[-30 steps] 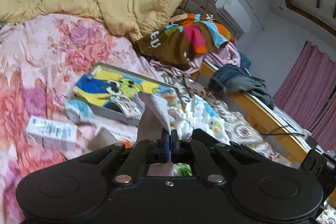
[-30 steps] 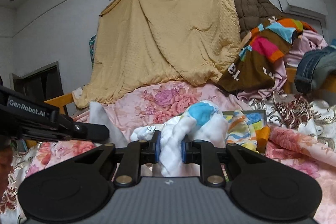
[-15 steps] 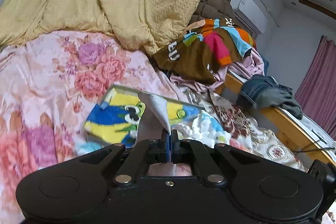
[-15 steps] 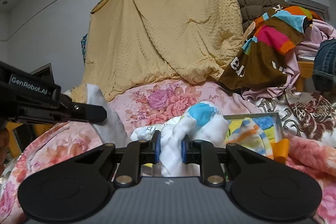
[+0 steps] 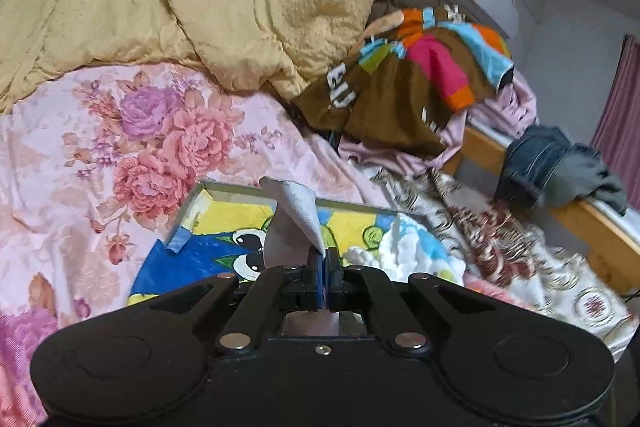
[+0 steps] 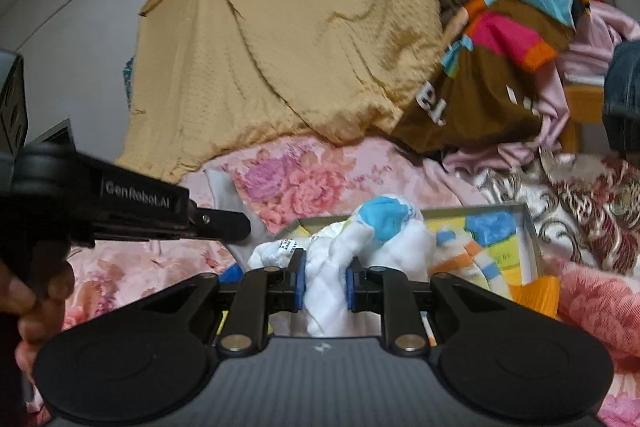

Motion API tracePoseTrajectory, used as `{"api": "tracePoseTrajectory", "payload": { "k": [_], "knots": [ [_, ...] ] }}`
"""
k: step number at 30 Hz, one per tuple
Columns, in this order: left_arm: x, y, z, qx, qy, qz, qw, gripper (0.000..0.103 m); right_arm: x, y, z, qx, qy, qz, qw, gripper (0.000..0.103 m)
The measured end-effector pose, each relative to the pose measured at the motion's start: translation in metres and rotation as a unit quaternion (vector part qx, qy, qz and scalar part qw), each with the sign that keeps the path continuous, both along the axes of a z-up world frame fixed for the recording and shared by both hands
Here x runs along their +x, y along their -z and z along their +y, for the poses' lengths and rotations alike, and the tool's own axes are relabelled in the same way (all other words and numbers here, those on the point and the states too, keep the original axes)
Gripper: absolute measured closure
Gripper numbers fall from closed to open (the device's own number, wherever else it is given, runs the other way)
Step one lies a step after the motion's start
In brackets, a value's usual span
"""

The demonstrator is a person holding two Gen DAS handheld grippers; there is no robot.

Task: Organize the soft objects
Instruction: 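Carry towel with right tool to tray while left tool carries grey cloth, then open right tool dropping towel in tray while left tool releases grey cloth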

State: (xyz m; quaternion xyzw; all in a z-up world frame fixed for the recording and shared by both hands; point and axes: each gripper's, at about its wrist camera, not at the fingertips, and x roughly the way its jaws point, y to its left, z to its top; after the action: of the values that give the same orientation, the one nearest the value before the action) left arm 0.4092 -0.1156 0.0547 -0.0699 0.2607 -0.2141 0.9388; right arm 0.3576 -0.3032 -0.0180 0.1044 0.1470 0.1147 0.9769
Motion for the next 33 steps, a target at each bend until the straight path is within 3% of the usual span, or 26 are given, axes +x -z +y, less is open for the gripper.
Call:
{"api": "tracePoseTrajectory", "payload": {
  "k": [8,18,33],
  "knots": [
    [0.027,0.029,-0.020,0.042,-0.001,0.011,0.9991,0.103,0.023,0.013,-0.022,0.036,0.012,0.049,0.998,0.080],
    [0.034,0.053,-0.032,0.093,0.002,0.024,0.9953,0.102,0.038,0.022,-0.012,0.011,0.010,0.098,0.995,0.075],
    [0.040,0.085,-0.023,0.104,-0.008,0.067,0.9923,0.099,0.050,0.033,-0.009,0.002,0.023,0.157,0.987,0.062]
  ]
}}
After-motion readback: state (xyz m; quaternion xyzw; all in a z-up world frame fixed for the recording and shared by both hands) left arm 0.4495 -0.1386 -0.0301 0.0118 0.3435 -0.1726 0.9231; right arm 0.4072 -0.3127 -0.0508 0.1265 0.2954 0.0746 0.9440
